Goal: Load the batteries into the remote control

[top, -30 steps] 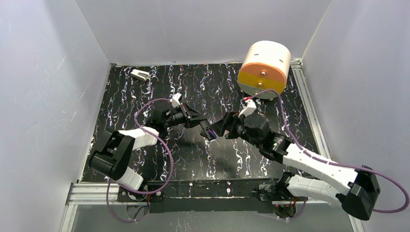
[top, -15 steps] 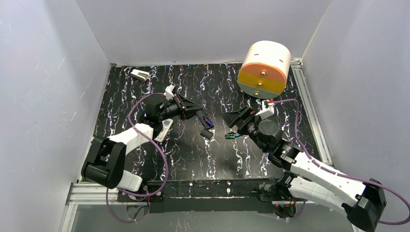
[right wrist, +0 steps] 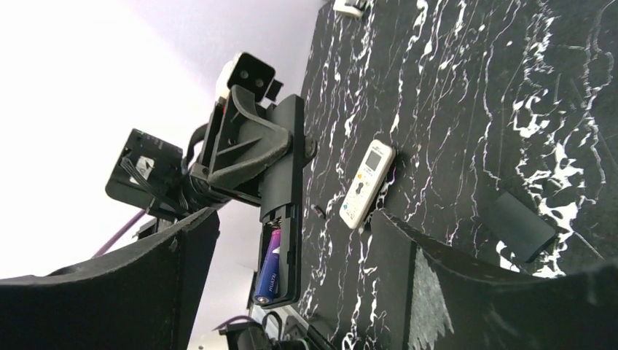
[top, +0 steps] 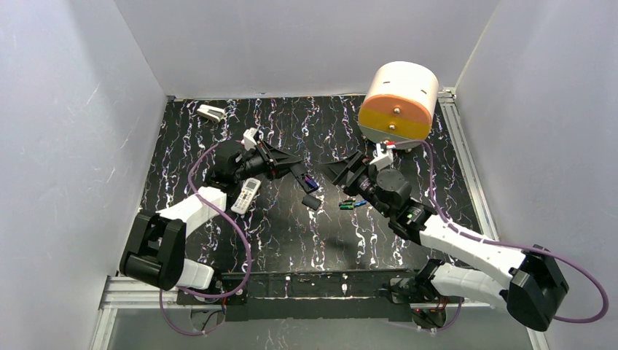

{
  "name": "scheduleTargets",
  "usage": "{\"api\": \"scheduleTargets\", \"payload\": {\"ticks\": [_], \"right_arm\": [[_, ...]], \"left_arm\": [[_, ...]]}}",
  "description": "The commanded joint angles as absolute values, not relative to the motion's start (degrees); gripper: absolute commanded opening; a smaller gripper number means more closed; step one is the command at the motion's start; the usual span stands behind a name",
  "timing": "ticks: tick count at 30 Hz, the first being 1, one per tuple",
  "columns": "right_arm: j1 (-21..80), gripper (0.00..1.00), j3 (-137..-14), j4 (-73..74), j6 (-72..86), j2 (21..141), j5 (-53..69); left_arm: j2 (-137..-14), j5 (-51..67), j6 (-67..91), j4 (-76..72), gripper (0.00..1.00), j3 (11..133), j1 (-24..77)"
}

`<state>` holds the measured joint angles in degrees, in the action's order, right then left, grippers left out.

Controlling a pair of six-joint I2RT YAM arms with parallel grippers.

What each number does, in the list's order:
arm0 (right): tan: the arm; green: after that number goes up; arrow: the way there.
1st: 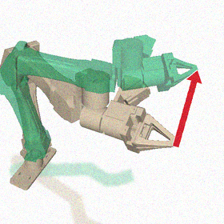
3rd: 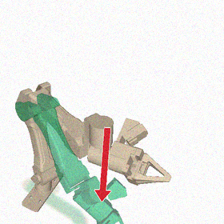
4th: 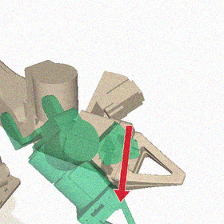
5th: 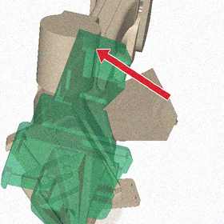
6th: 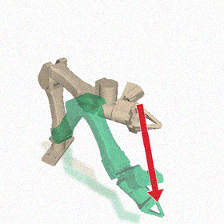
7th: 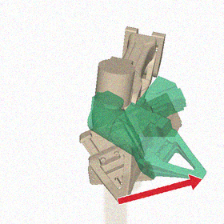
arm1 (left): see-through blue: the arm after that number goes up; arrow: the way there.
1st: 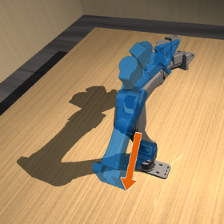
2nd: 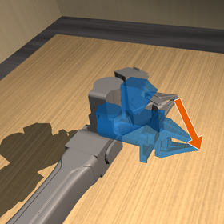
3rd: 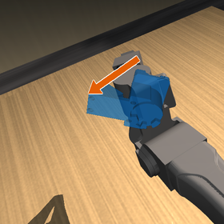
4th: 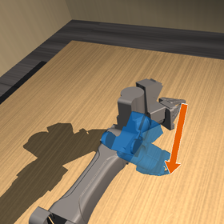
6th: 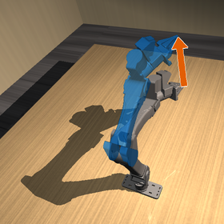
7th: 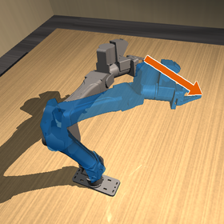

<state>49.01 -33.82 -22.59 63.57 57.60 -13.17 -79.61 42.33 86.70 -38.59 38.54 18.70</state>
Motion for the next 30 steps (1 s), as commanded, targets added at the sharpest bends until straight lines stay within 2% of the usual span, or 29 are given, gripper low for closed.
{"api": "scheduleTargets", "payload": {"ticks": [1,3,8,10,21,30], "right_arm": [[48.9,0.81,-40.3,-21.5,58.5,61.1,-5.7],[48.9,0.77,-41.6,-19.4,56.1,62.6,-2.6],[49.1,0.78,-41.8,-21.2,52.5,64.5,3.8],[49.2,0.72,-42.9,-19.4,51.3,65.6,4.5],[49.3,0.51,-44.8,-16.1,49.4,68.4,2.4],[49.3,0.44,-44.2,-14.1,51.5,68.0,-2.2]], "left_arm": [[-76.8,44.5,84.9,-38.0,0.00,41.0,17.7],[-77.0,44.7,84.1,-37.6,0.00,41.3,17.5],[-77.2,44.7,81.2,-35.5,0.00,41.7,17.0],[-77.2,44.8,80.3,-34.7,0.00,41.9,17.0],[-76.9,45.2,78.1,-33.1,0.00,42.1,16.8],[-76.6,44.3,78.1,-33.1,0.00,41.6,16.8]]}}
